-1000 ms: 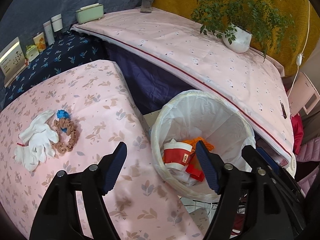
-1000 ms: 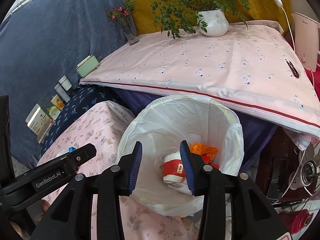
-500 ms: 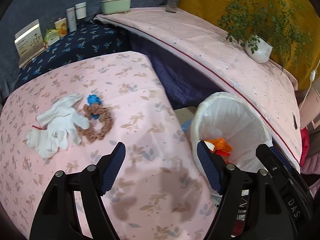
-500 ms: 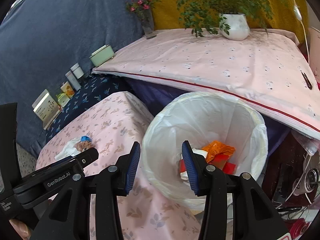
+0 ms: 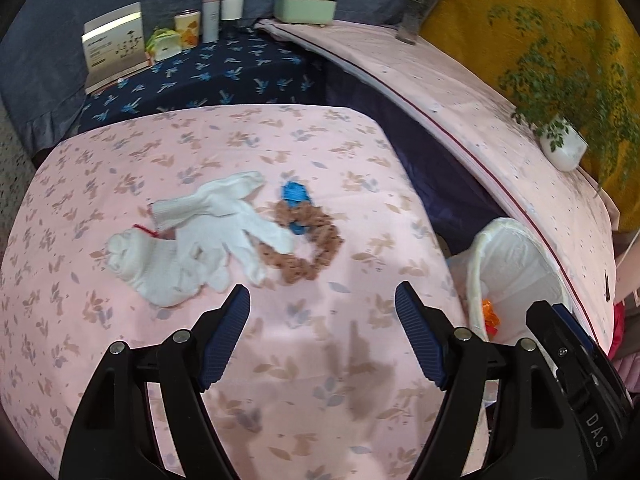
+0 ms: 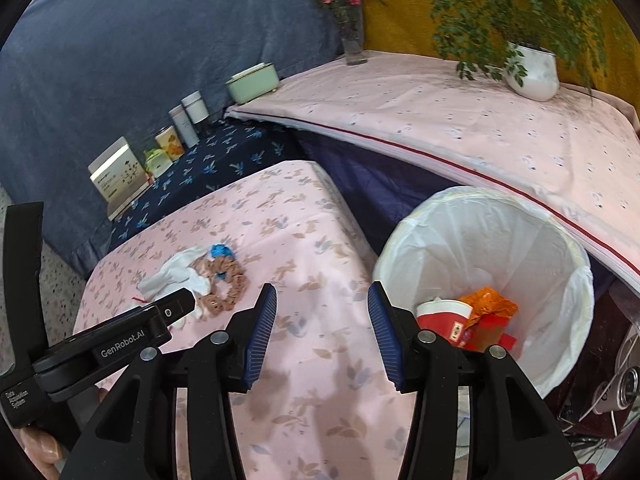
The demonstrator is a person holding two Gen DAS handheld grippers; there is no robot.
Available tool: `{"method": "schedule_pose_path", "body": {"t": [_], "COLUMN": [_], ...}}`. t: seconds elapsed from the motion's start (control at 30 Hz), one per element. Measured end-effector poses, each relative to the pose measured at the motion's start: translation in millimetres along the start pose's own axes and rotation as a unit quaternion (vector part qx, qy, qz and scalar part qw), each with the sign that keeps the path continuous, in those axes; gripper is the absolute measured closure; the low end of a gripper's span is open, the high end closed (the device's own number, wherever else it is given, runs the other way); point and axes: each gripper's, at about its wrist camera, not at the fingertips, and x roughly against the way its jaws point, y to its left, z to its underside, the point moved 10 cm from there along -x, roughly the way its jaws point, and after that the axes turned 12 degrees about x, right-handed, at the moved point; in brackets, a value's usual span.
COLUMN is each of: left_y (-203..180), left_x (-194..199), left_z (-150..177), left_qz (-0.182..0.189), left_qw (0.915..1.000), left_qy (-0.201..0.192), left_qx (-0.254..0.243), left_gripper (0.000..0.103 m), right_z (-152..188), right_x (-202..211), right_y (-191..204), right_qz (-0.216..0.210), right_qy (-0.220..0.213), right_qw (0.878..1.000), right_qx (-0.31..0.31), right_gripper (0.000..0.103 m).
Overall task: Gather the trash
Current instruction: 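Move both open tools back to the white gloves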
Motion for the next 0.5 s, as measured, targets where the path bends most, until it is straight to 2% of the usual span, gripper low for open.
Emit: {"method": "schedule_pose_path", "body": {"t": [0.17,0.2,0.23,0.43,0.5], "left_y": [40,49,56,101,118], "left_x": [-1,-2,-2,-5,-8], "left_z": [-10,-11,-13,-19,-20], "left_qz": [-0.019,-0.024,-0.028,-0.055,-0.066], "left_qw": [0.9994,0.9990,0.9986,0.9959,0.9941], "left_qy": [-0.003,-0.003,-0.003,-0.009,-0.006], "left_qx": [0.029,0.037,0.044,0.072,0.086], "left_gripper": [0.031,0.029,0.021,0.020,0.015], "right_z": [-1,-1,-1,1,2], "right_x": [-11,-14,-16,-32,-38], "right_y": [31,37,43,85,99], "right_qz": [-0.014,-0.018,-0.021,-0.039,-0.045], "right_qy": [0.009,0.011,0.013,0.027,0.032], "right_qw": [1.000,0.999,0.999,0.997,0.996], "right_qx": [0.021,0.025,0.029,0.060,0.071], "right_gripper": [0.055,0.055,0.055,0.055,0.055]}}
